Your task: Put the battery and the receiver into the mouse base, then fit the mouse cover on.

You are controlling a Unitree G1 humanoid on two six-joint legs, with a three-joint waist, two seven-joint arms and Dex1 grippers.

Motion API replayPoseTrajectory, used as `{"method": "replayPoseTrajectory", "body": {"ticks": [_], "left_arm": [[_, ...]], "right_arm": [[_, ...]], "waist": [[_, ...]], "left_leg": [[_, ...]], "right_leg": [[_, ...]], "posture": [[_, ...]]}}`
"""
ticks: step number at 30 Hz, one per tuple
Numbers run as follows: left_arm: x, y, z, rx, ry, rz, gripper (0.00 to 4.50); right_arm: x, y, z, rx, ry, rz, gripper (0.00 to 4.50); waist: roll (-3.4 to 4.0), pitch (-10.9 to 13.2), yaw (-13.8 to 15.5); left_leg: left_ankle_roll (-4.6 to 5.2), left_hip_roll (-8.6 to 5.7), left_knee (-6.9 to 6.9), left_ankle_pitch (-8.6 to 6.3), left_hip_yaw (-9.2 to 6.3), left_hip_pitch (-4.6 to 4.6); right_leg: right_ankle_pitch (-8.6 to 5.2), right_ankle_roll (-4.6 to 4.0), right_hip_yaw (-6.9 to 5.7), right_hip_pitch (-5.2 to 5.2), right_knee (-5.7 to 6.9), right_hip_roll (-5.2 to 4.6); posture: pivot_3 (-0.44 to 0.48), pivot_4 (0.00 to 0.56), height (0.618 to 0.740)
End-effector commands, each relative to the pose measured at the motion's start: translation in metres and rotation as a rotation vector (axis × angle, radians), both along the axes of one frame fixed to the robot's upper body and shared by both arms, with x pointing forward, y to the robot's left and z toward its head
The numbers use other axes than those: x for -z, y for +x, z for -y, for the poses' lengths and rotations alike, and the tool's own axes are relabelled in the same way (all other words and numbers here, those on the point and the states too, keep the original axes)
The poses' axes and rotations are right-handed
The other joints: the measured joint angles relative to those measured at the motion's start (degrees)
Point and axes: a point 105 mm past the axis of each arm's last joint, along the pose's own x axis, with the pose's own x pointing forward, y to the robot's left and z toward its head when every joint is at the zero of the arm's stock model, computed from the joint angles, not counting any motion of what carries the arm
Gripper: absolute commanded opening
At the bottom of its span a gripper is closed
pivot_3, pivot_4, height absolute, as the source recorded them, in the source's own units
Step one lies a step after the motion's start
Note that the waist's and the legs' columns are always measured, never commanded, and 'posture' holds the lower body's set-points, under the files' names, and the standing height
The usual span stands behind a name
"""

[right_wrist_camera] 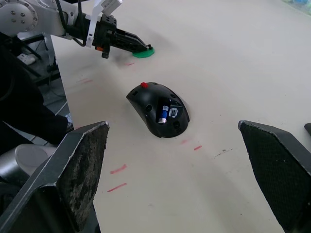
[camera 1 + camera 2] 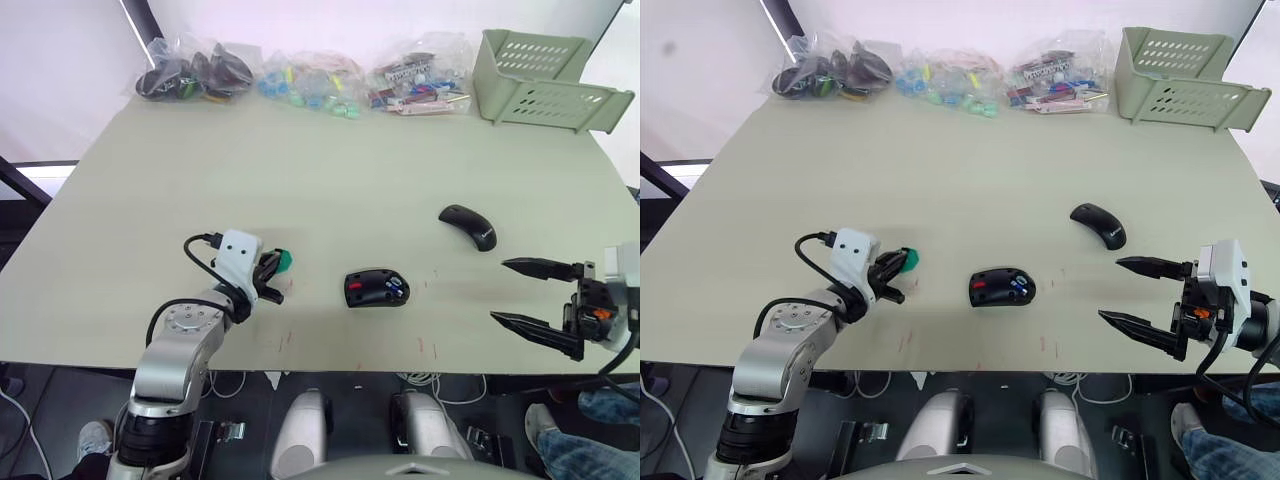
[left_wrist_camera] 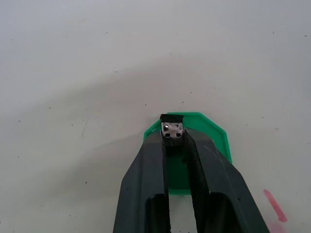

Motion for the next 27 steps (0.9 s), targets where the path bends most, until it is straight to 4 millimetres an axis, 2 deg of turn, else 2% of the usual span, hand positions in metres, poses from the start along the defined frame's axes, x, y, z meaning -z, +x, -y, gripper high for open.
{"method": "replayPoseTrajectory", "body": {"ticks": [1,7,11,15,19,21,23,25,27], "left_arm": [[-0.006,0.001,-0.002,-0.001,0.012,0.024,0.03],[-0.014,0.002,-0.002,0.016,0.01,0.05,0.03],[-0.036,-0.002,0.001,0.119,-0.037,0.107,0.03],[-0.065,-0.009,0.003,0.305,-0.073,0.123,0.03],[-0.091,-0.011,0.014,0.526,-0.057,0.13,0.03],[-0.104,-0.011,0.02,0.644,-0.04,0.121,0.03],[-0.113,-0.011,0.027,0.74,-0.019,0.109,0.03],[-0.12,-0.009,0.033,0.813,0.003,0.101,0.03],[-0.128,-0.006,0.044,0.895,0.026,0.094,0.03]], "right_arm": [[-0.007,-0.002,-0.002,-0.021,-0.002,0.023,4.5],[-0.008,-0.001,-0.003,-0.021,0.002,0.027,4.5],[-0.013,0.0,-0.008,-0.033,0.013,0.026,4.5],[-0.024,0.01,-0.018,-0.016,0.039,0.016,4.5],[-0.038,0.022,-0.03,0.015,0.046,0.039,4.5],[-0.049,0.022,-0.044,-0.032,0.08,-0.025,4.5],[-0.054,0.025,-0.051,-0.028,-0.001,-0.089,4.5],[-0.061,0.037,-0.051,0.04,-0.039,-0.131,4.5],[-0.072,0.049,-0.058,0.033,0.019,-0.236,4.5]], "waist": [[0.0,0.0,0.0],[0.0,0.0,0.0],[0.0,0.0,0.0],[0.0,0.0,-0.2],[0.0,0.0,0.0],[0.02,0.0,0.0],[0.12,0.1,-0.1],[0.11,0.1,-0.1],[0.1,0.1,-0.2]], "left_leg": [[0.0,0.0,0.0,0.0,0.0,0.0],[0.0,0.0,0.0,0.0,0.0,0.0],[0.0,0.0,0.0,0.0,-0.01,0.0],[0.0,0.02,0.0,0.0,-0.01,0.0],[0.0,0.01,0.03,0.0,-0.01,-0.01],[0.0,0.01,0.03,0.0,0.01,-0.04],[0.0,0.01,0.04,0.0,0.02,-0.06],[0.0,0.01,0.0,0.0,0.02,-0.06],[0.0,0.01,-0.01,0.0,0.01,-0.09]], "right_leg": [[0.0,0.0,0.0,0.0,0.0,0.0],[0.0,0.0,0.0,0.0,0.0,0.0],[0.0,-0.01,-0.01,0.0,0.01,0.0],[-0.01,-0.02,-0.02,-0.01,0.02,0.01],[-0.04,-0.07,-0.04,-0.01,0.01,0.01],[-0.03,-0.05,-0.02,-0.02,-0.01,0.01],[-0.03,-0.06,-0.01,-0.03,0.0,0.0],[-0.03,-0.08,-0.01,-0.05,-0.03,0.0],[-0.02,-0.07,-0.03,-0.06,-0.02,0.01]], "posture": [[0.0,0.15,0.74],[0.0,0.15,0.74],[0.0,0.15,0.74],[0.0,0.15,0.74],[0.0,0.15,0.74],[0.0,0.15,0.74],[0.0,0.15,0.74],[0.0,0.15,0.74],[0.0,0.15,0.74]]}}
